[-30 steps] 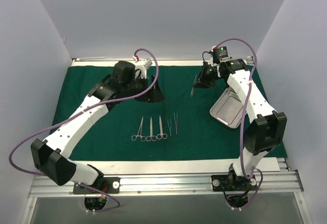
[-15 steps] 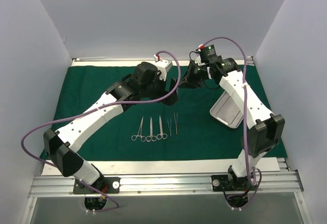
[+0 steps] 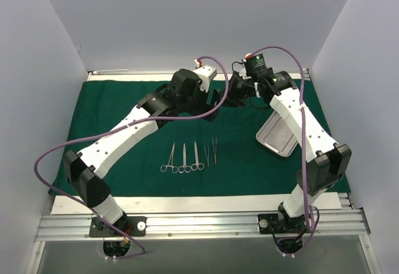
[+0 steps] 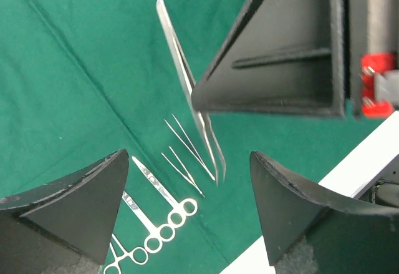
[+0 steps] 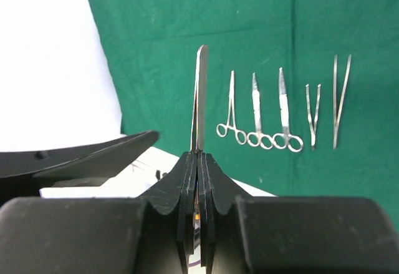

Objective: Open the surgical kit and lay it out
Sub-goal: Place the medical item in the surgical kit.

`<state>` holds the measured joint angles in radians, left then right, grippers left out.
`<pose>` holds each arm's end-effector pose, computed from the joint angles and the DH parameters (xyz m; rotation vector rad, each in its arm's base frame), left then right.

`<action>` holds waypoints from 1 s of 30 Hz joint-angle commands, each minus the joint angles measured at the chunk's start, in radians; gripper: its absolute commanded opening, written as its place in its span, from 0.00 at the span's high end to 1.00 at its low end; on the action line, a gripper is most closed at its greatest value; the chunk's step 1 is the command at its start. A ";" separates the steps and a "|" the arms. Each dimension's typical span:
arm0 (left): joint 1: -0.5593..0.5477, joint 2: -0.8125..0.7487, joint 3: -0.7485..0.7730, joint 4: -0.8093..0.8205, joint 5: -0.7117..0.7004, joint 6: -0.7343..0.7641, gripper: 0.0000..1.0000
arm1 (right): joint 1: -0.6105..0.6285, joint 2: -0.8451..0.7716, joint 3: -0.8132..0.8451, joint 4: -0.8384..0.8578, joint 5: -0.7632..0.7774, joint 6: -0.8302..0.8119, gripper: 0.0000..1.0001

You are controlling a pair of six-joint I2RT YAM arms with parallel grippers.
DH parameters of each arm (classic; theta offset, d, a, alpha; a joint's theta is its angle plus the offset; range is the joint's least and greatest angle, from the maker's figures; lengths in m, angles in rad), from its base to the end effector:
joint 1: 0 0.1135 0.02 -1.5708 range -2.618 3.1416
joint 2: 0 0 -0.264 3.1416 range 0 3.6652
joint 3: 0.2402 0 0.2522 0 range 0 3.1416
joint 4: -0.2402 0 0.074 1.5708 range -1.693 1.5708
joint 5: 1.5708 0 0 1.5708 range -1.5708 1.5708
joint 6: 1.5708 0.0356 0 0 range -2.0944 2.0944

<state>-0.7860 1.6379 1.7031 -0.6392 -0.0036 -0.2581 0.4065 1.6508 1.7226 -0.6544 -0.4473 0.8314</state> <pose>0.2618 -0.2619 0.3932 0.5736 2.1306 -0.5954 0.3335 0.1603 0.3957 0.2115 2.3291 1.1555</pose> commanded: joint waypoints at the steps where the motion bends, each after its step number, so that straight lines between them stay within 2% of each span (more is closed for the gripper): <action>1: -0.007 0.026 0.056 -0.011 -0.007 0.020 0.15 | 0.018 -0.054 0.042 0.006 -0.025 0.046 1.00; 6: -0.007 0.037 0.052 -0.017 0.004 0.016 0.22 | 0.029 -0.069 0.043 0.003 -0.022 0.058 1.00; 7: -0.007 0.039 0.050 -0.017 0.004 0.017 0.32 | 0.032 -0.071 0.043 0.001 -0.016 0.058 1.00; 10: -0.007 0.045 0.053 -0.027 0.042 0.025 0.51 | 0.032 -0.085 0.037 -0.001 -0.016 0.064 1.00; 11: -0.007 0.045 0.053 -0.031 0.050 0.025 0.61 | 0.032 -0.088 0.037 -0.002 -0.014 0.064 1.00; 13: -0.006 0.037 0.046 -0.031 0.071 0.020 0.74 | 0.031 -0.092 0.037 -0.002 -0.013 0.063 1.00; 14: -0.006 0.033 0.043 -0.028 0.077 0.020 0.83 | 0.031 -0.094 0.037 -0.004 -0.014 0.061 1.00; 15: -0.002 0.028 0.036 -0.030 0.085 0.022 0.98 | 0.031 -0.094 0.035 0.001 -0.021 0.057 1.00; 16: 0.002 0.022 0.035 -0.031 0.097 0.017 0.98 | 0.031 -0.094 0.037 0.001 -0.022 0.049 0.98; 17: 0.008 0.010 0.032 -0.034 0.108 0.013 0.98 | 0.031 -0.092 0.043 0.001 -0.022 0.022 0.85; 19: 0.043 -0.003 0.032 -0.054 0.193 -0.026 0.98 | 0.029 -0.094 0.064 -0.036 0.024 -0.029 0.74; 20: 0.063 -0.006 0.035 -0.066 0.236 -0.045 0.98 | 0.028 -0.097 0.080 -0.046 0.036 -0.104 0.69; 23: 0.147 -0.032 0.024 -0.099 0.411 -0.154 0.98 | 0.031 -0.127 0.081 -0.057 0.093 -0.255 0.67; 25: 0.177 -0.067 0.006 -0.122 0.462 -0.228 0.98 | 0.043 -0.180 0.052 -0.038 0.151 -0.322 0.67; 29: 0.250 -0.130 -0.057 -0.149 0.597 -0.363 0.98 | 0.084 -0.304 -0.073 0.068 0.287 -0.465 0.66; 30: 0.266 -0.141 -0.078 -0.139 0.667 -0.425 0.98 | 0.100 -0.343 -0.115 0.082 0.306 -0.516 0.65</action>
<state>-0.5491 1.5845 1.6600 -0.7628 0.4511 -0.5137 0.4690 1.4242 1.6688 -0.6415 -0.2657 0.5041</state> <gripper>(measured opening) 0.086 0.344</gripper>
